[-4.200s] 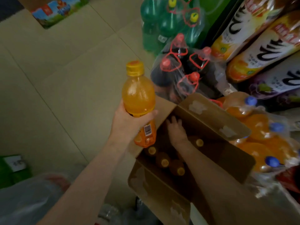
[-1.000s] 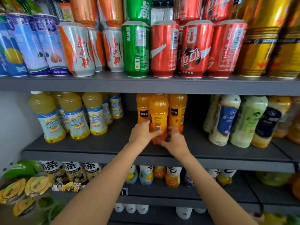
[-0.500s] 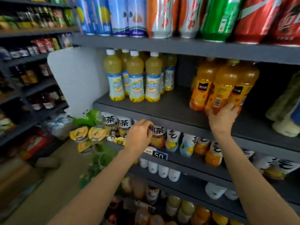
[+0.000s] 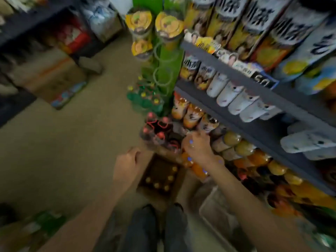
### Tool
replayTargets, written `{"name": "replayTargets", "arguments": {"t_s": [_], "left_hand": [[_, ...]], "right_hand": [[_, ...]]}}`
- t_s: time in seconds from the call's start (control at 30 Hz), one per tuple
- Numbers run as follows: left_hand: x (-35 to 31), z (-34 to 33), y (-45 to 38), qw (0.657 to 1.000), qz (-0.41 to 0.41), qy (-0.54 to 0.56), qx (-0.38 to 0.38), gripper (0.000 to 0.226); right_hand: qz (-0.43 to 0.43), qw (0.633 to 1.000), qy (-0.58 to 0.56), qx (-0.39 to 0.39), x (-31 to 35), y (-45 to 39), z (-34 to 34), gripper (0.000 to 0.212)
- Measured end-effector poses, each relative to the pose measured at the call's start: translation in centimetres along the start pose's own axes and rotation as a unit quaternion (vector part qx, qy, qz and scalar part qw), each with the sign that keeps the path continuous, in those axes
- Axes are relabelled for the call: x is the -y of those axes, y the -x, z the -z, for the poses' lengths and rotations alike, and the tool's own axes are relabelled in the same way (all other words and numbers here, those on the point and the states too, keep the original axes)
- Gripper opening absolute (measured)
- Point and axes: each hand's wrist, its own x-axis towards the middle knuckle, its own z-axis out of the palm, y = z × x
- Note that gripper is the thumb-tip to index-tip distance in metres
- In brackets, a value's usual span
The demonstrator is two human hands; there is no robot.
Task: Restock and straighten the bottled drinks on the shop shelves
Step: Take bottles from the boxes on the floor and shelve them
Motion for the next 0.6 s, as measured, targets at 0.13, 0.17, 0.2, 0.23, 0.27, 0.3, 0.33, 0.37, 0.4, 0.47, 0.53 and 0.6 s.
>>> {"name": "replayTargets", "arguments": {"t_s": [0.13,0.17,0.2,0.23,0.27,0.3,0.33,0.37,0.4,0.47,0.53,0.6], "left_hand": [[6.4,-5.1,0.5,0.998,0.062,0.004,0.025,0.019],[7.6,-6.9,0.0,0.998,0.059,0.013,0.023,0.019],[8.8,-8.8,-0.7,0.998,0.052,0.025,0.023,0.018],[10.0,-10.9,-1.3,0.998,0.041,0.035,0.022,0.019],[11.2,-13.1,-2.0,0.999,0.022,0.039,0.018,0.021],[12.4,-15.3,-2.7,0.999,-0.005,0.041,0.015,0.025],[13.6,-17.2,-3.2,0.998,-0.028,0.045,0.018,0.030],[14.7,-19.0,-3.8,0.997,-0.048,0.049,0.020,0.033],[15.8,-20.6,-4.2,0.997,-0.061,0.045,0.020,0.034],[17.9,-23.3,-4.6,0.997,-0.072,0.034,0.022,0.029],[19.9,-25.3,-4.5,0.997,-0.058,0.042,0.020,0.028],[21.4,-26.5,-4.4,0.997,-0.059,0.045,0.000,0.030]], "right_hand": [[-0.023,0.992,0.023,0.123,-3.9,-1.6,-13.6,0.043],[-0.021,0.990,0.038,0.133,-5.0,-2.4,-16.6,0.044],[-0.017,0.987,0.068,0.146,-6.0,-3.5,-19.8,0.043],[-0.004,0.982,0.103,0.159,-6.9,-4.4,-22.6,0.041],[0.004,0.973,0.138,0.184,-7.8,-5.5,-25.4,0.039],[0.014,0.964,0.167,0.209,-8.7,-6.6,-28.3,0.036],[0.017,0.953,0.197,0.231,-9.7,-7.7,-30.9,0.034],[0.020,0.940,0.234,0.246,-10.7,-9.1,-33.6,0.034],[0.018,0.928,0.268,0.258,-11.5,-10.5,-35.9,0.036],[0.017,0.903,0.321,0.285,-12.7,-12.8,-40.1,0.041],[0.027,0.885,0.362,0.291,-13.6,-14.5,-43.3,0.041],[0.029,0.881,0.377,0.286,-14.4,-15.4,-45.1,0.038]]}}
